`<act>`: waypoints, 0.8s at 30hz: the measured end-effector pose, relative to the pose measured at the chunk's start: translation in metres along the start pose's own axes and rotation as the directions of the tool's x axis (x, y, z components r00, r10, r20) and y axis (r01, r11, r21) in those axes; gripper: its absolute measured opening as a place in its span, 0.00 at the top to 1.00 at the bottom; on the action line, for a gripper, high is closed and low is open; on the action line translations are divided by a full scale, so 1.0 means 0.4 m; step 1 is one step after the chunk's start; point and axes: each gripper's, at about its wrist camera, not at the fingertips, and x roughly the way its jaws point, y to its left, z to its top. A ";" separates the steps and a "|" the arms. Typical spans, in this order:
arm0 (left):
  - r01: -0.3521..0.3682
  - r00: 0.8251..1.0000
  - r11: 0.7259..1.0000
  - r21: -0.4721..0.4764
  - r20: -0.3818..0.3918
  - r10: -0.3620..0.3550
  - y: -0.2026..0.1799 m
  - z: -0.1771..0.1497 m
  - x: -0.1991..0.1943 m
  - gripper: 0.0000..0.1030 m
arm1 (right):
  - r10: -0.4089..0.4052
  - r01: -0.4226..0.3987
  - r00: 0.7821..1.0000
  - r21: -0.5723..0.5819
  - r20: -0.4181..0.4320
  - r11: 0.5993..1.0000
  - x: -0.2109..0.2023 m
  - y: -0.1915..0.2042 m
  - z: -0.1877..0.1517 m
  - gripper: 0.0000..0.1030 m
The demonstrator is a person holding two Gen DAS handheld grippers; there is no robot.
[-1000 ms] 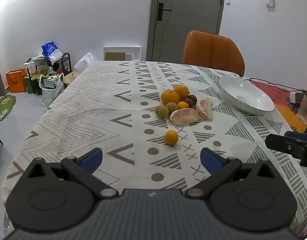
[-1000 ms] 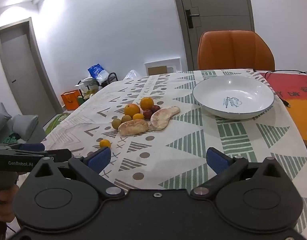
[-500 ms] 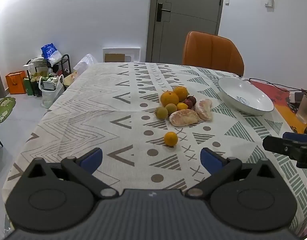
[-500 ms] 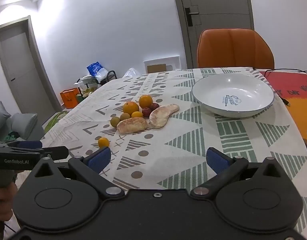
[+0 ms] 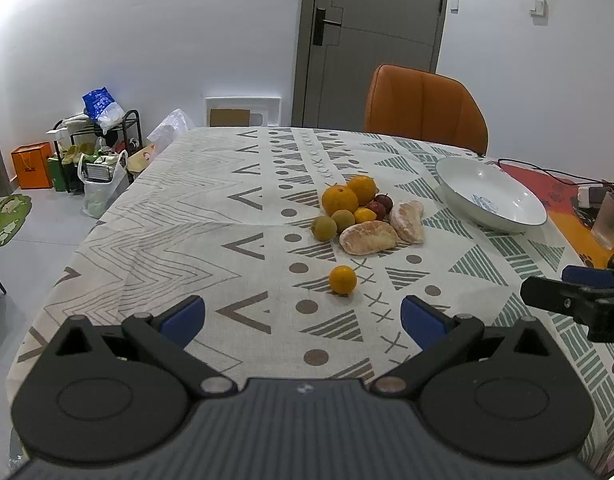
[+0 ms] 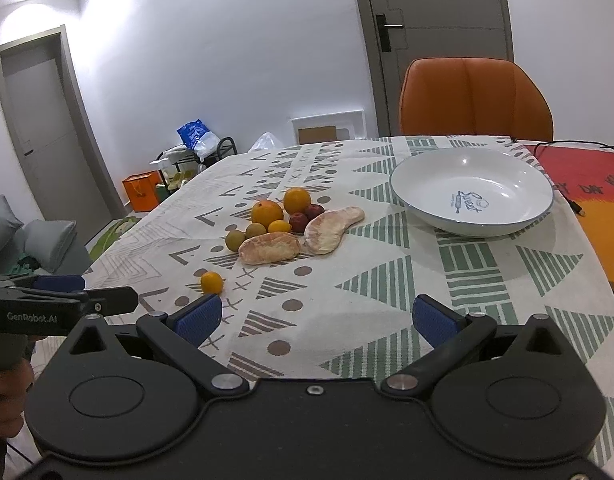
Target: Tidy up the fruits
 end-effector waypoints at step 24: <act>-0.001 1.000 1.000 -0.003 0.002 0.001 0.003 0.002 -0.003 0.00 | -0.001 0.001 1.000 -0.004 0.000 1.000 -0.004 -0.002 0.003 0.00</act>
